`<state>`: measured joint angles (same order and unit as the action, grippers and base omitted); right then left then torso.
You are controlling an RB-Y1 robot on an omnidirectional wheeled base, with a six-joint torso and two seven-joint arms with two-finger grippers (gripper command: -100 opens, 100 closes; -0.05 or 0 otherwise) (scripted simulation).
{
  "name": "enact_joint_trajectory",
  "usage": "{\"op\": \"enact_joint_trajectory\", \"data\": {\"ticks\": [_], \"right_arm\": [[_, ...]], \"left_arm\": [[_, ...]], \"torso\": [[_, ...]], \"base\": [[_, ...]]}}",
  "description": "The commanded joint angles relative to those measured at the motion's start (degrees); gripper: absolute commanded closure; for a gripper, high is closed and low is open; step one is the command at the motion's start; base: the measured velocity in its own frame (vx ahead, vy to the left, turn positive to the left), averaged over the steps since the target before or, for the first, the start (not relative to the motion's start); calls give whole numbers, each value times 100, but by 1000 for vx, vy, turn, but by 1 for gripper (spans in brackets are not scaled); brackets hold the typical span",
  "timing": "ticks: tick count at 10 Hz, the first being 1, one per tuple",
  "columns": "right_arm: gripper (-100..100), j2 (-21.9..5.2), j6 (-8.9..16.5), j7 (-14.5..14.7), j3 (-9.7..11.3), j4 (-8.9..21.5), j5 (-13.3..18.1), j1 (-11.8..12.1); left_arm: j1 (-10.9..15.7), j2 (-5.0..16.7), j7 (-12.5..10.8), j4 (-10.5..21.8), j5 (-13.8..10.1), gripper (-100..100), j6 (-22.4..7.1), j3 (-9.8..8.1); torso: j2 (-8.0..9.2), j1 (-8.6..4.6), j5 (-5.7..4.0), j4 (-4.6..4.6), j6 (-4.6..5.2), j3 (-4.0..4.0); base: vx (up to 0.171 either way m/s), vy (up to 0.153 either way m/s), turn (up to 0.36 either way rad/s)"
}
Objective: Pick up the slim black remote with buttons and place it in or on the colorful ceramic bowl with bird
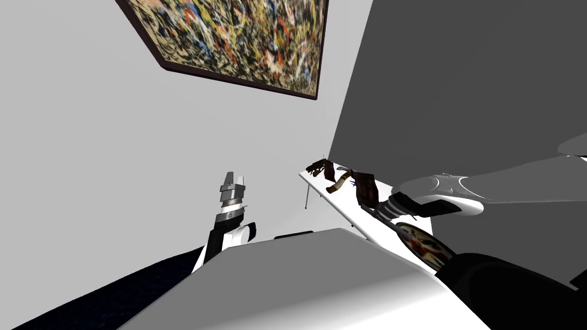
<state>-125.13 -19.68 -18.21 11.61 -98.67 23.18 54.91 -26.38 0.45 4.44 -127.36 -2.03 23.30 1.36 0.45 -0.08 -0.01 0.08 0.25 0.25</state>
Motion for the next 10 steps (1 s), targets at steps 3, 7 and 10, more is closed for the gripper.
{"op": "enact_joint_trajectory", "data": {"ticks": [3, 7, 10], "right_arm": [[100, -410, -157, -135, 36, 82, -80, -63], [100, -821, -313, -265, 70, 156, -161, -122], [100, -1227, -499, -401, 104, 220, -252, -180]], "left_arm": [[0, 0, 0, 0, 0, 0, 0, 0], [0, 0, 0, 0, 0, 0, 0, 0], [0, 0, 0, 0, 0, 0, 0, 0]], "torso": [[0, 0, 1, 0, -1, 0], [-6, 7, 2, -1, -4, -3], [3, 4, 2, 2, 0, 2]], "base": [[-66, -50, -101], [-55, -44, -84], [-71, -55, -109]]}}
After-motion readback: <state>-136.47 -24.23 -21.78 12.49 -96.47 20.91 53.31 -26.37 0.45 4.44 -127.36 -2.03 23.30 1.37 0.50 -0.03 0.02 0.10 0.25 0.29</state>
